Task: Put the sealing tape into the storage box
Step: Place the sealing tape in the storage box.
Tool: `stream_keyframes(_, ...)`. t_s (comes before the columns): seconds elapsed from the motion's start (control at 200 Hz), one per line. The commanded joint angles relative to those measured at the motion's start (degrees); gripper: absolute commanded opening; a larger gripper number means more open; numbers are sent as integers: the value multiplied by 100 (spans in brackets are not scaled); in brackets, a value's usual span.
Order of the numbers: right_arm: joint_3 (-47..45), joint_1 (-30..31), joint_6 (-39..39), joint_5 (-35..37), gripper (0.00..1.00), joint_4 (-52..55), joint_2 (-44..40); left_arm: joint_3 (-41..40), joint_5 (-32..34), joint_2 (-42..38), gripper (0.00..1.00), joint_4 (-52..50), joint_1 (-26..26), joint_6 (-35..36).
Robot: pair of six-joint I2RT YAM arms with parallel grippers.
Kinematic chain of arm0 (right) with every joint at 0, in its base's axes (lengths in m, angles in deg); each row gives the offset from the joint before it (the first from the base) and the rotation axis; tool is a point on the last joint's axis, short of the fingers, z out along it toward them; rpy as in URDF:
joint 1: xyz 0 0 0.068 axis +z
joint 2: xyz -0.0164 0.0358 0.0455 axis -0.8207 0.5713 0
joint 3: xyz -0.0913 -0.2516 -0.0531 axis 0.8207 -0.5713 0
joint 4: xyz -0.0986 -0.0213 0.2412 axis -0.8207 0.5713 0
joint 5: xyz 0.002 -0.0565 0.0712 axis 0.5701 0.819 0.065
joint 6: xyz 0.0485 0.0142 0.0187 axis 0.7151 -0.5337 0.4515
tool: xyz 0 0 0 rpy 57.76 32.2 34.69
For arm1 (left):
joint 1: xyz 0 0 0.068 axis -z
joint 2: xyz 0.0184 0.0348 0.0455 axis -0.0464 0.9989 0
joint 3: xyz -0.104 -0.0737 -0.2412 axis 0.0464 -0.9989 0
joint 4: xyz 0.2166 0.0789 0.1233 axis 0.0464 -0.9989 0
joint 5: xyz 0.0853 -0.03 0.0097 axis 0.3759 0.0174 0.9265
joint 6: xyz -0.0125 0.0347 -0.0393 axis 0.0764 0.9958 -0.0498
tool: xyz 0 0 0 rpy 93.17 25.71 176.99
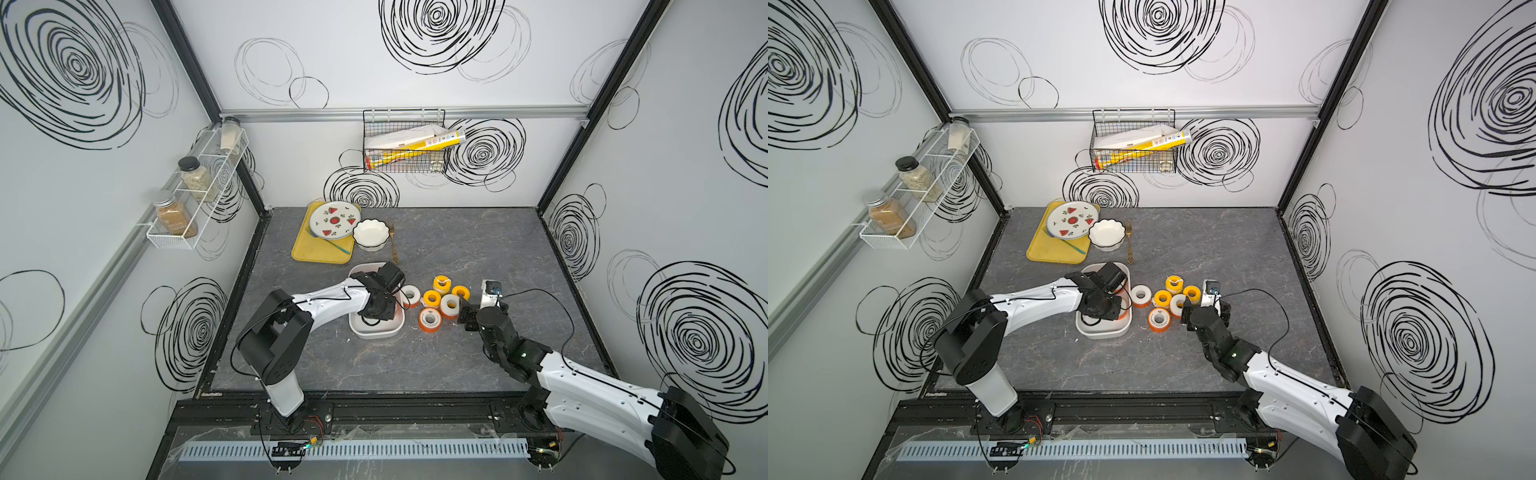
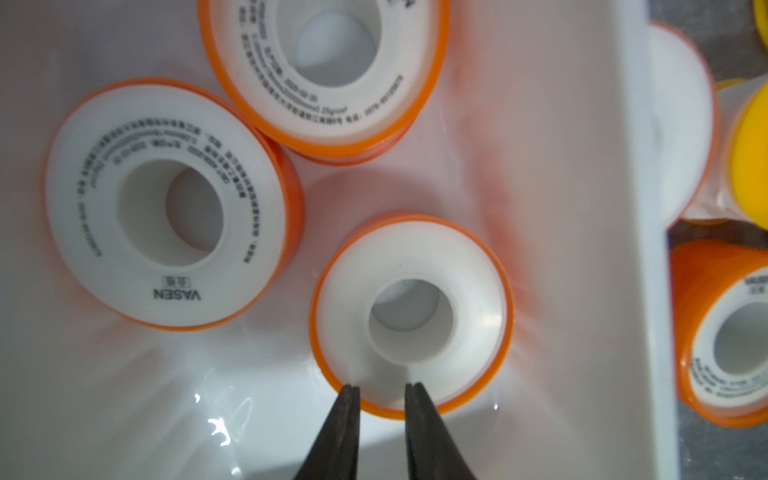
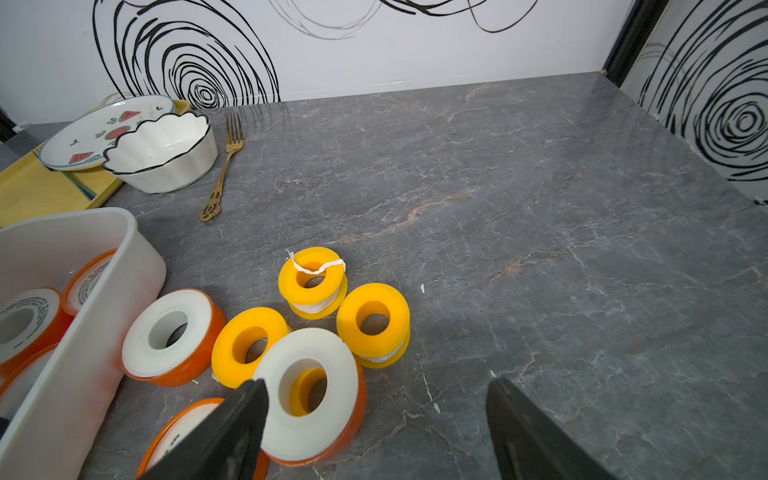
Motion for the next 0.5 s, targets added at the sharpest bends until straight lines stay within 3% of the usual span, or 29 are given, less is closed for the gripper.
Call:
stream_keyframes(0.0, 95, -37, 31, 45, 87, -110, 55, 139, 83, -126, 27, 78, -70, 54)
stream_keyframes(0.496, 87, -46, 36, 54, 87, -89, 39, 222, 135, -1094, 29, -117, -137, 40)
